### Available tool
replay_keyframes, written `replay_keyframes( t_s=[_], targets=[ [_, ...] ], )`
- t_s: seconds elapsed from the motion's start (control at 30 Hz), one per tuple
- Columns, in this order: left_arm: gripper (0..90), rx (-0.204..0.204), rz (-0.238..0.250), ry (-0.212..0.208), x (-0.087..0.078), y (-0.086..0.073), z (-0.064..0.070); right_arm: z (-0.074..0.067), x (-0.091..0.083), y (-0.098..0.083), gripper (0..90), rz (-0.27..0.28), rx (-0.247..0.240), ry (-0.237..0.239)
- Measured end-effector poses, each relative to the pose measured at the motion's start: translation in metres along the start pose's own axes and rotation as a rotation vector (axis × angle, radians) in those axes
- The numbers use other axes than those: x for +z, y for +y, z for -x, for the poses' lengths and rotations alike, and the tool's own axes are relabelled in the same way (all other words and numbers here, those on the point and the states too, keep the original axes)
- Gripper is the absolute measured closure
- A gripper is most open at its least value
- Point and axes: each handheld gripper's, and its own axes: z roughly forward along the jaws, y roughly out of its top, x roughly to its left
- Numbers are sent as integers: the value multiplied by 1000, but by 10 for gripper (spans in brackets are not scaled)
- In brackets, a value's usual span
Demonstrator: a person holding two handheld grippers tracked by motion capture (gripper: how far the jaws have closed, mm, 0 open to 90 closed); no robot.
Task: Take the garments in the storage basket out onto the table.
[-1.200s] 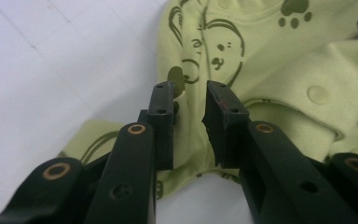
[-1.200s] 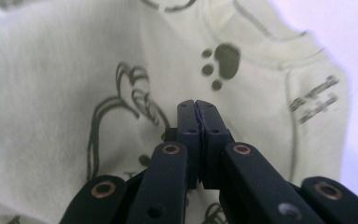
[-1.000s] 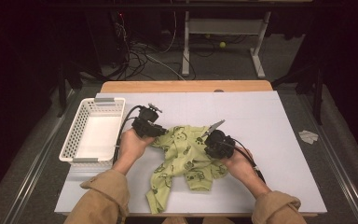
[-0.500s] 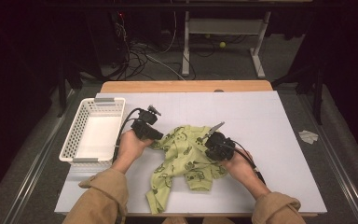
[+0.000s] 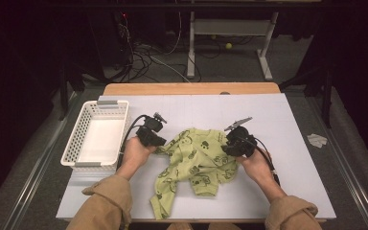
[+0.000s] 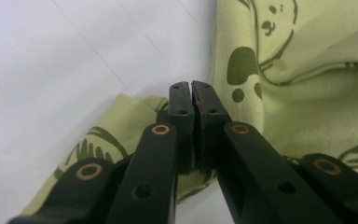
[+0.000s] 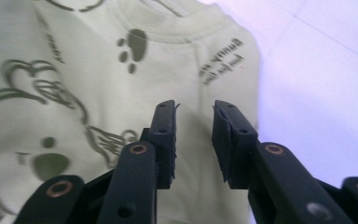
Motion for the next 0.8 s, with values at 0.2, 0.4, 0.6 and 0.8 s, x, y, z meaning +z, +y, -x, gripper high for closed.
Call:
replay_keyframes(
  t_s=[0.2,0.4,0.6,0.8],
  targets=[
    [594,5,80,-26,-11,2,-1,9,5,1,678,-1,26,8],
    [548,25,113,-67,-20,1,5,10,12,1,683,-37,39,14],
    [545,47,64,-82,-8,6,13,9,18,2,691,-65,27,13],
    [606,0,3,-131,12,9,5,11,23,6,769,-100,20,24]
  ],
)
